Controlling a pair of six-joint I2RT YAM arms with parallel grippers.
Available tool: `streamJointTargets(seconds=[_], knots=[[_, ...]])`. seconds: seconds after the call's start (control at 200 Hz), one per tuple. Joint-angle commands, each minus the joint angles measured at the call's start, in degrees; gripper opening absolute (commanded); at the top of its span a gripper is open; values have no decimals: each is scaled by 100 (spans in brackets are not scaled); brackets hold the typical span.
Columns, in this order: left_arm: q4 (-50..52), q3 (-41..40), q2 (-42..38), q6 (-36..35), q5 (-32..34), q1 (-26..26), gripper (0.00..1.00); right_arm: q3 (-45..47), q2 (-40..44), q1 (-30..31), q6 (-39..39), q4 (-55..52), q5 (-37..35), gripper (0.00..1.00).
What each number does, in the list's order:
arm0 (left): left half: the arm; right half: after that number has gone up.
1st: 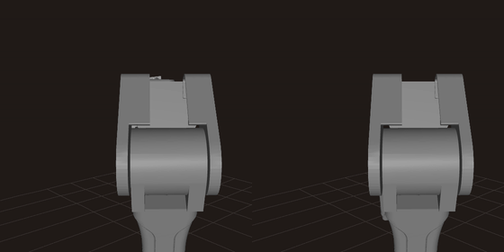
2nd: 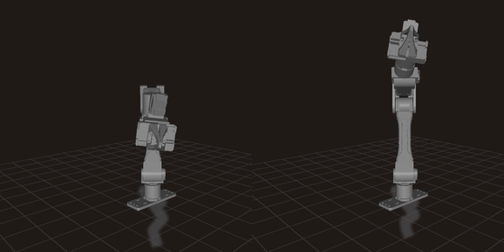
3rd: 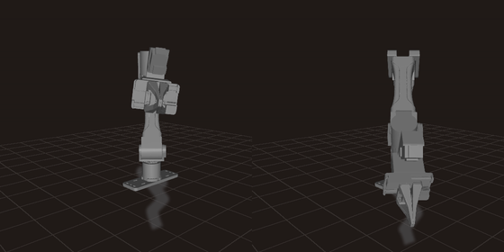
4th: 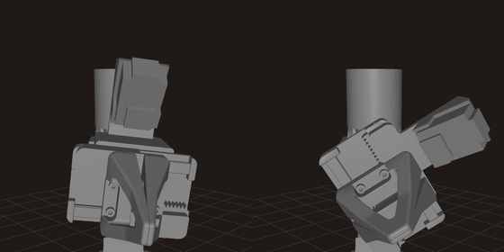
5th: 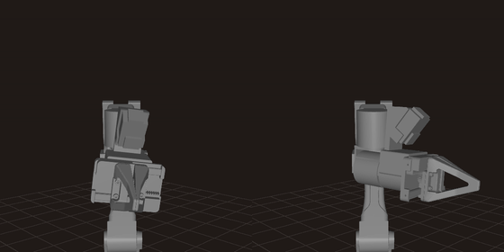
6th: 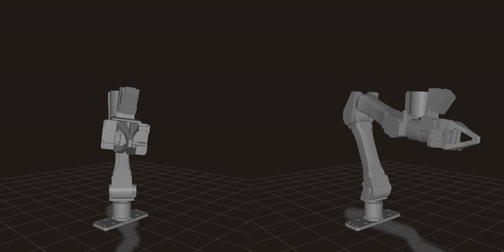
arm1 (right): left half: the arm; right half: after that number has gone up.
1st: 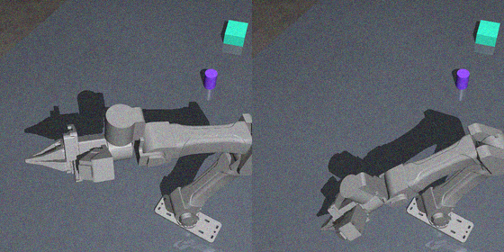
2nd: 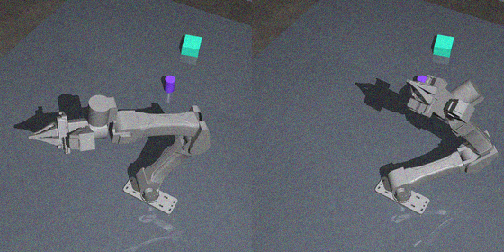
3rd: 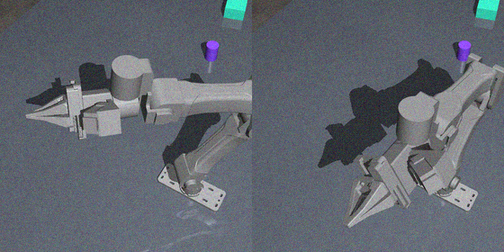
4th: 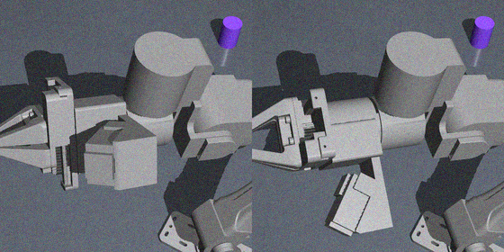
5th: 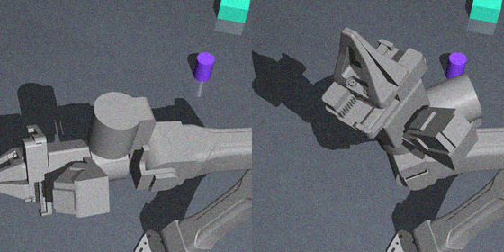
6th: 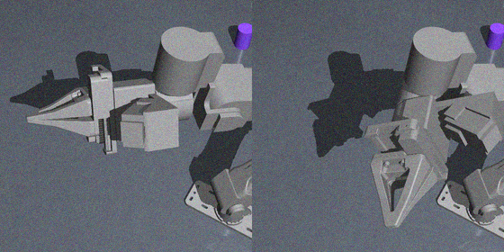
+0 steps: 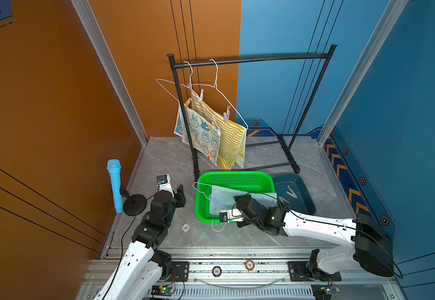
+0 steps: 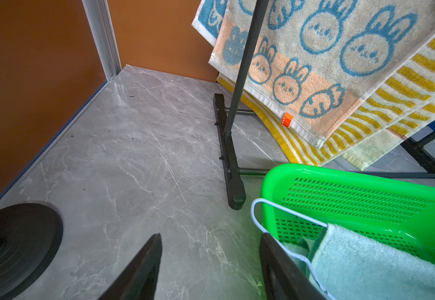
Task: Remove the clothespins securing towels to the hanger
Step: Pick up the hanger from the basket.
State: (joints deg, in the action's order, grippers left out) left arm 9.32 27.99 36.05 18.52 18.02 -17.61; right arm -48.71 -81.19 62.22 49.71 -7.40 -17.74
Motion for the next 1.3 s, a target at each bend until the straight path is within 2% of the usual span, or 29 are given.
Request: streamJointTargets(seconds=[0.0, 0.215, 0.546, 0.911, 1.101, 1.296], knots=[[96, -15, -15, 33, -34, 59, 62, -130, -130, 16, 27, 253, -65, 78], [100, -4, -35, 38, -78, 99, 62, -106, -203, 23, 3, 353, -73, 67], [105, 121, -21, -143, -225, 117, 61, -82, -69, 19, -157, 293, -102, 29], [104, 241, -11, -203, -283, 160, 61, -88, 237, -139, -322, 69, -55, 0], [350, 431, -6, -288, -413, 177, 61, -193, 531, -334, -647, -91, 132, 0], [375, 642, 56, -172, -861, 179, 57, -757, 912, -737, -1655, -774, 810, 0]])
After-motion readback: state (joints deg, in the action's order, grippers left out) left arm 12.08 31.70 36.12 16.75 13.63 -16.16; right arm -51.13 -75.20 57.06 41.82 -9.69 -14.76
